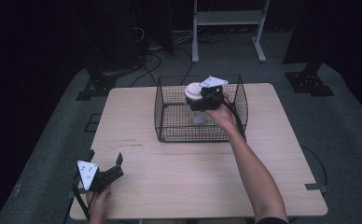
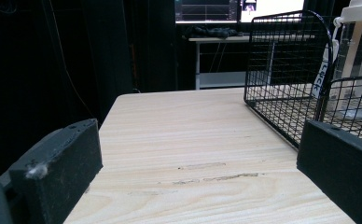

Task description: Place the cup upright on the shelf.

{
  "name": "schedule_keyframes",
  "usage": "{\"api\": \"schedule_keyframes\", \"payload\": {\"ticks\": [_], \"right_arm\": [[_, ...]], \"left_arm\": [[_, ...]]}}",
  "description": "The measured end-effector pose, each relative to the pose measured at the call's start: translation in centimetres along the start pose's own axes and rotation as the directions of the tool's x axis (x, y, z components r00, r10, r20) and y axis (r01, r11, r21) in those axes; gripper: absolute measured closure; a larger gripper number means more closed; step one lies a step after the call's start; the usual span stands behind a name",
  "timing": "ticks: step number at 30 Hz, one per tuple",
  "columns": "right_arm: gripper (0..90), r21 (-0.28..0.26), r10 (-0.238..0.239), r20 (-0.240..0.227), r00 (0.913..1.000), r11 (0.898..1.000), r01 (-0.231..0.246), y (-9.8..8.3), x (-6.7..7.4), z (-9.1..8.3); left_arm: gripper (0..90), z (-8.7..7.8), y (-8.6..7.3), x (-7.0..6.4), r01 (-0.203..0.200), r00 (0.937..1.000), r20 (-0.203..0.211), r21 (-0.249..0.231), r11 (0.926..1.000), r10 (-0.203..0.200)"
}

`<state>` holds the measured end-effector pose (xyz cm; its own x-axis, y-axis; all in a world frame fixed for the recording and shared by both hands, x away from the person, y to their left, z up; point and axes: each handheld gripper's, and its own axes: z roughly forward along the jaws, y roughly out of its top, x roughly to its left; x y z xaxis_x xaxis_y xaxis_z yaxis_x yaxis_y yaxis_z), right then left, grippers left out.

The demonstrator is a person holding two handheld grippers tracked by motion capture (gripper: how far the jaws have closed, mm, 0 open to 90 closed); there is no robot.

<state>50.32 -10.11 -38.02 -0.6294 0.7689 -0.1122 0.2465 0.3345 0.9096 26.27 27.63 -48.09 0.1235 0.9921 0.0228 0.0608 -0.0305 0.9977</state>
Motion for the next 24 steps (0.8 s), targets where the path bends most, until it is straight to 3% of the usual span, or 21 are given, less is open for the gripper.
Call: {"api": "schedule_keyframes", "payload": {"ticks": [24], "right_arm": [[3.6, 0.006, -0.012, 0.02, 0.9997, 1.0, 0.012, -0.08, -0.05, -0.31]], "left_arm": [[0.0, 0.0, 0.0, -0.06, -0.005, 1.0, -0.002, -0.001, 1.0, 0.005]]}}
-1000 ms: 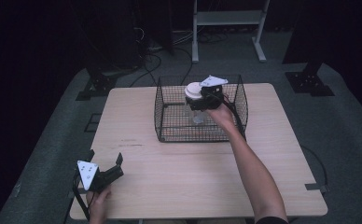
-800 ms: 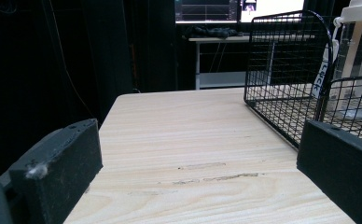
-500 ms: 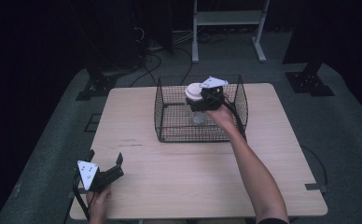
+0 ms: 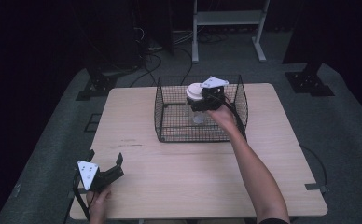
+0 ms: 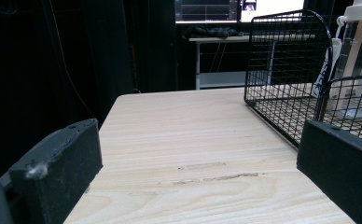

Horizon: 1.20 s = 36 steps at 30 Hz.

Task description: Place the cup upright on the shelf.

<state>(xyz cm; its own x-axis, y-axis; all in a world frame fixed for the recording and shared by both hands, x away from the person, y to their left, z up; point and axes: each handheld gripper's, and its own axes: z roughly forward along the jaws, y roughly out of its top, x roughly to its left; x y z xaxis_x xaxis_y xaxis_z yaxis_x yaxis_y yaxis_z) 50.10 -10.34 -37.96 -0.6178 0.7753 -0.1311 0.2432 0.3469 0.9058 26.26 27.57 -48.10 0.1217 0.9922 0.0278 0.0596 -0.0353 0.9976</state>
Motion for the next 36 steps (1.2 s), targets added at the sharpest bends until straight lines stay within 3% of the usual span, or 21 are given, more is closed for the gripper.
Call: {"api": "schedule_keyframes", "payload": {"ticks": [18, 36], "right_arm": [[0.0, -0.037, 0.026, -0.005, 0.9997, 0.999, -0.026, 0.6, -0.5, -0.7], [0.0, -0.097, 0.051, -0.021, 0.9985, 0.994, -0.052, 1.8, -0.6, -3.0]], "left_arm": [[0.0, 0.0, 0.0, 0.0, -0.002, 1.0, -0.004, 0.002, 1.0, 0.002], [0.0, 0.0, 0.0, -0.1, -0.008, 1.0, -0.002, 0.002, 1.0, 0.008]]}}
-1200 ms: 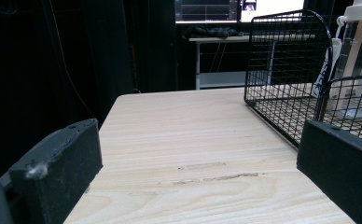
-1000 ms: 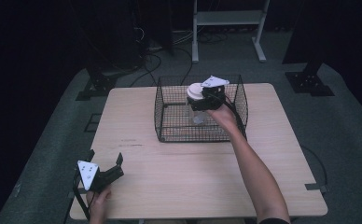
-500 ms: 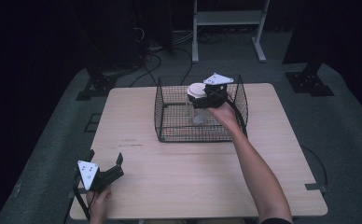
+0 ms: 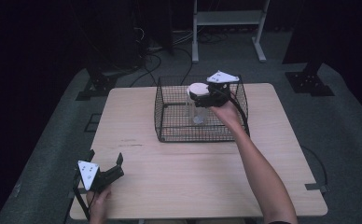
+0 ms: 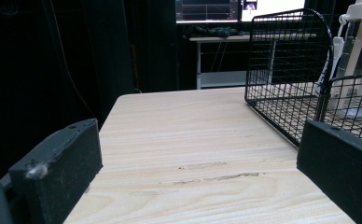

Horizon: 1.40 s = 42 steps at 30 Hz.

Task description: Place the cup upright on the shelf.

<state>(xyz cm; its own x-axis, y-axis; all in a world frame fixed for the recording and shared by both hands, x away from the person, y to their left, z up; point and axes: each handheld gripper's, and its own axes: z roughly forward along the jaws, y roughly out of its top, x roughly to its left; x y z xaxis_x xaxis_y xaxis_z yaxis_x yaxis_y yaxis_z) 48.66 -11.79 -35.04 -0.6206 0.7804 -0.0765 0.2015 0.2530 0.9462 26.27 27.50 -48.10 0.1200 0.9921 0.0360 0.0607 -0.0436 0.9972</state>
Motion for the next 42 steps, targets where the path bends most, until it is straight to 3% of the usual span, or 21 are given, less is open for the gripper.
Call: {"api": "schedule_keyframes", "payload": {"ticks": [22, 42], "right_arm": [[0.0, -0.035, -0.023, 0.005, 0.9997, 0.999, 0.023, 1.0, 0.0, -5.3], [0.0, -0.043, -0.005, -0.018, 0.9998, 0.999, 0.004, -0.2, -0.5, -8.5]], "left_arm": [[0.0, -0.1, 0.0, -0.1, -0.004, 1.0, 0.004, 0.003, 1.0, 0.004], [0.0, -0.1, 0.0, -0.1, -0.006, 1.0, 0.004, 0.004, 1.0, 0.006]]}}
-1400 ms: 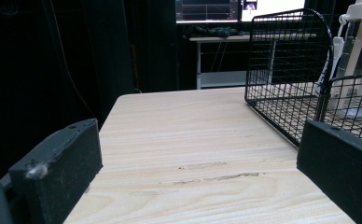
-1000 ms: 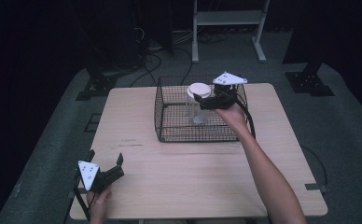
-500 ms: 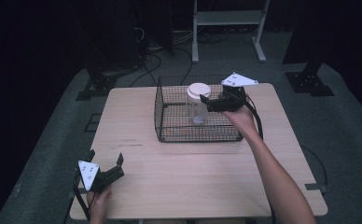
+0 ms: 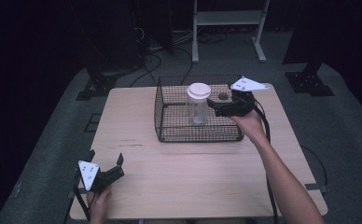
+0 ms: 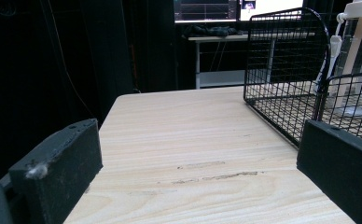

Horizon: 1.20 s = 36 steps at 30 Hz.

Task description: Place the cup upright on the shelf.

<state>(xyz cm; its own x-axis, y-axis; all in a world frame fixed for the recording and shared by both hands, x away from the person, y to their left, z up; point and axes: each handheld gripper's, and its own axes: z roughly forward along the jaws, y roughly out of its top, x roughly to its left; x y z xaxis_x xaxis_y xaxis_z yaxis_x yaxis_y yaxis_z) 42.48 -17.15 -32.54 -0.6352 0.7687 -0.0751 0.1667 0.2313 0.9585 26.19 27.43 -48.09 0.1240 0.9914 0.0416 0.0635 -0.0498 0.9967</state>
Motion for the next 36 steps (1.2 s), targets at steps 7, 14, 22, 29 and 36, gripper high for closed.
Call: {"api": "schedule_keyframes", "payload": {"ticks": [7, 14, 22, 29, 36], "right_arm": [[0.0, 0.005, -0.009, -0.001, 1.0, 1.0, 0.009, -0.3, -0.1, -1.2], [0.0, 0.006, -0.015, -0.005, 0.9999, 1.0, 0.015, -0.9, -0.1, -2.2], [0.0, 0.007, -0.009, -0.01, 0.9999, 1.0, 0.009, -1.7, -0.1, -3.3], [0.0, 0.017, -0.008, -0.026, 0.9996, 1.0, 0.009, -2.5, 0.0, -4.0], [0.0, 0.027, -0.005, -0.038, 0.9993, 1.0, 0.006, -3.3, 0.0, -4.9]], "left_arm": [[0.0, 0.0, 0.0, 0.0, -0.001, 1.0, 0.0, 0.0, 1.0, 0.001], [0.0, 0.0, 0.0, 0.0, -0.003, 1.0, -0.001, -0.001, 1.0, 0.003], [0.0, 0.0, 0.0, 0.0, -0.003, 1.0, -0.001, -0.001, 1.0, 0.003], [0.0, 0.0, 0.0, -0.1, -0.009, 1.0, 0.0, -0.001, 1.0, 0.009], [0.0, 0.1, 0.0, -0.1, -0.009, 1.0, -0.002, 0.0, 1.0, 0.009]]}}
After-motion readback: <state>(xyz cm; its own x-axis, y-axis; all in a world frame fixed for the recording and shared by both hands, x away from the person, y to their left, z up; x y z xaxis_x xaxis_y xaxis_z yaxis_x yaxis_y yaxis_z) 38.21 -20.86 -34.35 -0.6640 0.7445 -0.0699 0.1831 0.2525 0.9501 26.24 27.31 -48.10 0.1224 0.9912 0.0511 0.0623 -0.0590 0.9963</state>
